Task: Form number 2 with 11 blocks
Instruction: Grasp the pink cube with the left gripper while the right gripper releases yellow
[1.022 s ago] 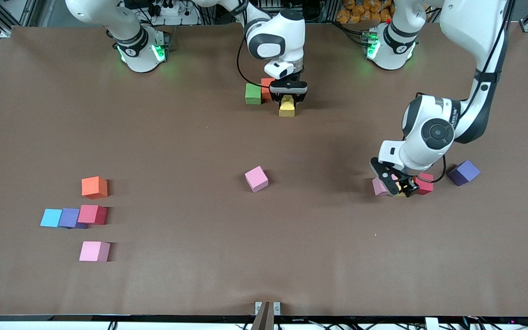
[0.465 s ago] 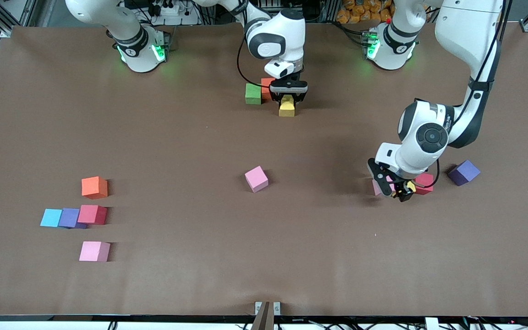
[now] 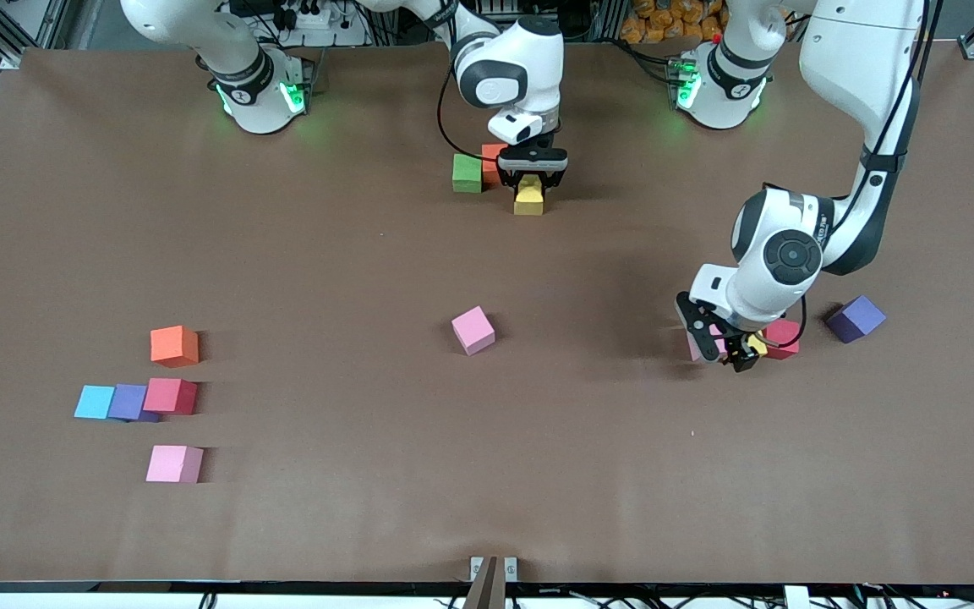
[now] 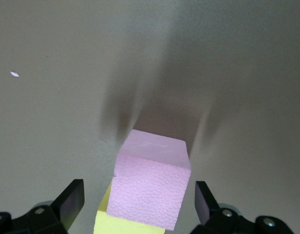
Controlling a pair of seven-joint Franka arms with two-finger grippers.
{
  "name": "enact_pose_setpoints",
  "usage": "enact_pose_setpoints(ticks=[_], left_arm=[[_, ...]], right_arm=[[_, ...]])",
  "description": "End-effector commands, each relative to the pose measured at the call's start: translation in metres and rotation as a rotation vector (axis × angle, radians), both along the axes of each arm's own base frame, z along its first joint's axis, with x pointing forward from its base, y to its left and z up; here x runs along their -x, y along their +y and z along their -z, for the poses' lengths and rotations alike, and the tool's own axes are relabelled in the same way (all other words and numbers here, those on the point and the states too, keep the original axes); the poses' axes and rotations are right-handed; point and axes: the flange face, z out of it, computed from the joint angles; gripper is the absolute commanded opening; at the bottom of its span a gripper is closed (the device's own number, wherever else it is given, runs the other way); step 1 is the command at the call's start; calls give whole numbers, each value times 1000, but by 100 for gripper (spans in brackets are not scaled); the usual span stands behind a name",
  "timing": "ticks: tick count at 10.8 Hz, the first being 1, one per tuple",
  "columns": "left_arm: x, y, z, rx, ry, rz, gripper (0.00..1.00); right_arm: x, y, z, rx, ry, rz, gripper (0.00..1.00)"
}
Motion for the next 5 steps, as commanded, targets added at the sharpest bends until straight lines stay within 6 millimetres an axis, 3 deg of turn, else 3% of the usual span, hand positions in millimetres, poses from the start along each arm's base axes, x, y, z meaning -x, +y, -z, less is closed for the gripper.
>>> enact_pose_setpoints(ticks=[1,3,4,5], left_arm=[[0,0,1,6,-7,23,100],[3,1,3,4,-2,24,100],[3,1,4,4,-1,24,100],[3,1,5,5,-4,25,100]], right_arm=[[9,2,10,21,-15,0,13],[10,3,10,21,-15,-2,13],[9,2,11,23,-15,1,25],[6,2,10,20,-14,5,92]])
